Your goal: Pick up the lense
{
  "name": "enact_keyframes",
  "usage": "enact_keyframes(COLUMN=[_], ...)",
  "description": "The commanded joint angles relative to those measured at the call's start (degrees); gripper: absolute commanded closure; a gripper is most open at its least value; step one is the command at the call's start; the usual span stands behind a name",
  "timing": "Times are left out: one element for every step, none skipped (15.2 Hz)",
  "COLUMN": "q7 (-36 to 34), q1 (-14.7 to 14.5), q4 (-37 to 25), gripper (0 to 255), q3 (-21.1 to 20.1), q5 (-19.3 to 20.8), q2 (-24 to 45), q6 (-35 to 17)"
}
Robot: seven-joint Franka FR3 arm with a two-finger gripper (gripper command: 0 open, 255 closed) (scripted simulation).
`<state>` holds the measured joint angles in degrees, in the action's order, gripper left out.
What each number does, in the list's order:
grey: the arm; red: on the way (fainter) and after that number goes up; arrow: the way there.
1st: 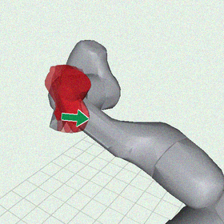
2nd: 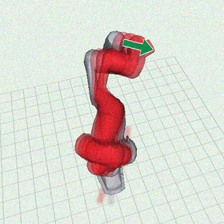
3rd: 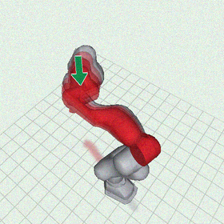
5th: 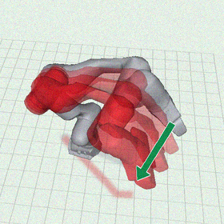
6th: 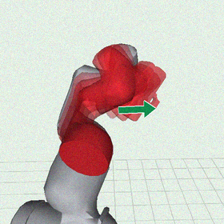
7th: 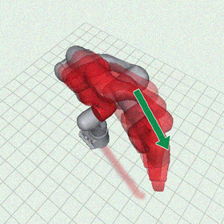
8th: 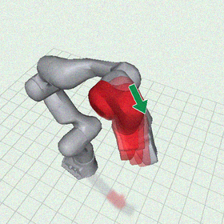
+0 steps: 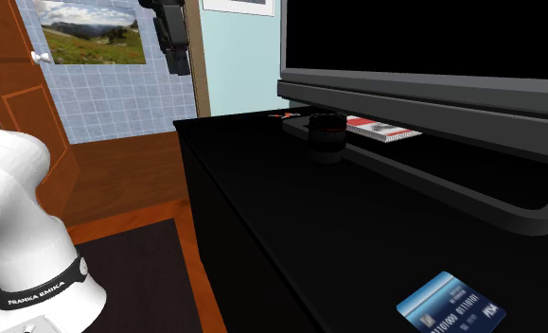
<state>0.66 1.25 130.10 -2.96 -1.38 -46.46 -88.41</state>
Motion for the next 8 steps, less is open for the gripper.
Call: enact_keyframes(q7=[0.00, 0.84, 1.66, 2.48, 3.28, 4.08, 4.87, 5.65], q1=[0.00, 0.23, 0.45, 0.66, 0.85, 1.02, 1.20, 1.36], q4=[0.00, -0.73, -1.53, -2.41, -3.36, -4.38, -5.48, -6.65], gripper=[0, 0, 0, 0, 0, 0, 0, 0], q3=[0.00, 0.69, 1.36, 2.02, 2.67, 3.31, 3.92, 4.53], q5=[0.00, 0.47, 0.90, 1.30, 1.66, 1.99, 2.28, 2.52], q2=[0.00, 1.90, 3.83, 5.79, 7.77, 9.78, 11.82, 13.88], q6=[0.00, -0.93, -1.83, -2.68, -3.49, -4.26, -4.97, -5.64])
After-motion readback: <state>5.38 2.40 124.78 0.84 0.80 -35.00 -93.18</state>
